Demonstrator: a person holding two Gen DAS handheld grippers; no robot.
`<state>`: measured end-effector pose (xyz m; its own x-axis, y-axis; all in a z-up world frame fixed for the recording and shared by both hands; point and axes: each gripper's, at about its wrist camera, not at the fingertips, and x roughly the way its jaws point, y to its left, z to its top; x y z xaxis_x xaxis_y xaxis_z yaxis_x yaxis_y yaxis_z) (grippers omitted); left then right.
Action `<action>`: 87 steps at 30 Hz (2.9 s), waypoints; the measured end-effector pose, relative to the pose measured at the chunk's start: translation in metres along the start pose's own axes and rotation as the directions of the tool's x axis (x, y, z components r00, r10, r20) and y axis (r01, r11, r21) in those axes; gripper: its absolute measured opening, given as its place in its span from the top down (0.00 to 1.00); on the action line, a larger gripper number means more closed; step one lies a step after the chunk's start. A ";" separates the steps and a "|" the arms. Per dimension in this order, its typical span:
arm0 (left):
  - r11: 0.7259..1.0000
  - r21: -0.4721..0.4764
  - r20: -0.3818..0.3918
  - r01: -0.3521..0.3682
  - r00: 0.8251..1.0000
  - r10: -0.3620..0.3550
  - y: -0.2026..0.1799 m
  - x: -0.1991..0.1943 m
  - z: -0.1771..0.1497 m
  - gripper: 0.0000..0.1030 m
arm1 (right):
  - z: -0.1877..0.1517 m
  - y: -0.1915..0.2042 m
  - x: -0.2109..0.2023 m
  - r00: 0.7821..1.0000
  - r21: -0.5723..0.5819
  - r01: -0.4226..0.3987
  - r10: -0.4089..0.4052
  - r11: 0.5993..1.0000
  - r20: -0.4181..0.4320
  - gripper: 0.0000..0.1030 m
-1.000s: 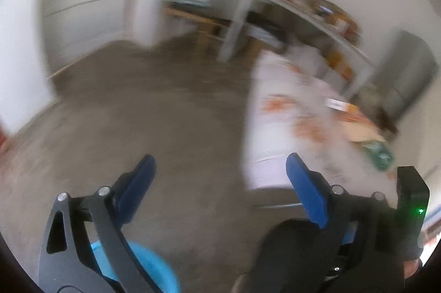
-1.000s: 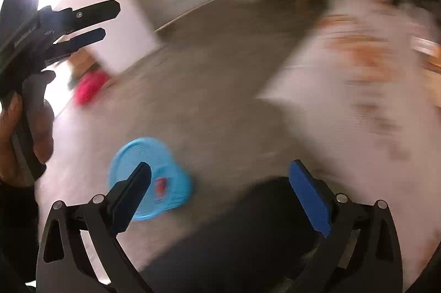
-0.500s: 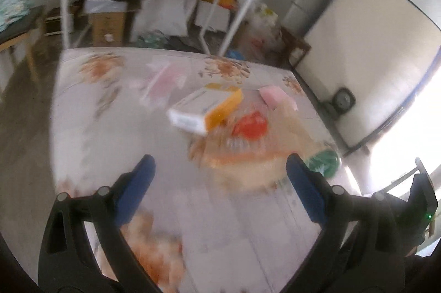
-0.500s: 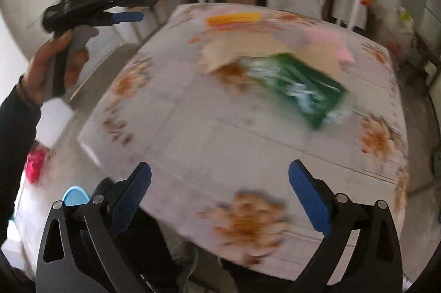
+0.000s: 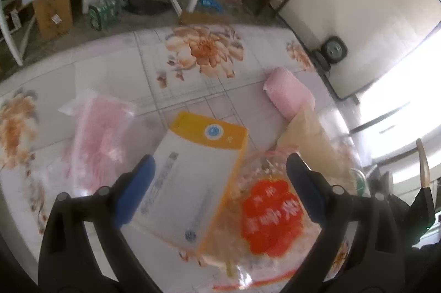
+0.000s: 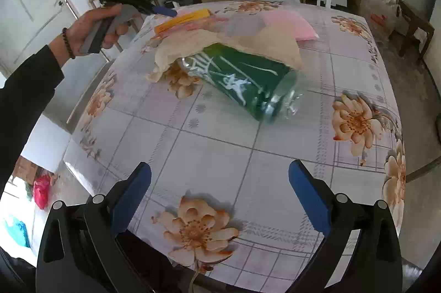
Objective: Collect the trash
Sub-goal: 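Move both open grippers back over the trash on the bed, then grasp the orange-and-white medicine box with the left gripper, then grasp the pink mesh pad with the right gripper while the left gripper holds the box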
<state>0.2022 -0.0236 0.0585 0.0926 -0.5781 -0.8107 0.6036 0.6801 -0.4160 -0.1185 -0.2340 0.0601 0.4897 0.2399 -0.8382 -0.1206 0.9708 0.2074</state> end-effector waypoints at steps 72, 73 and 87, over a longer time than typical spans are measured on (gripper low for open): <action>0.981 -0.036 0.308 0.192 0.936 -0.172 -0.009 -0.097 -0.107 0.25 | 0.141 0.022 0.133 0.963 -0.553 -0.089 -0.070 0.828 -0.260 0.13; 0.980 -0.036 0.309 0.195 0.935 -0.175 -0.008 -0.098 -0.110 0.25 | 0.142 0.021 0.134 0.960 -0.529 -0.109 -0.048 0.841 -0.275 0.14; 0.975 -0.024 0.372 0.219 0.908 -0.195 -0.011 -0.132 -0.149 0.25 | 0.109 0.025 0.038 0.970 -0.521 -0.132 0.002 0.843 -0.243 0.07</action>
<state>0.0655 0.1127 0.1090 0.2608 -0.8248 -0.5017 0.5899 0.5475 -0.5935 -0.0092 -0.2004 0.0881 0.2651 0.2351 -0.9351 -0.6161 0.7874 0.0233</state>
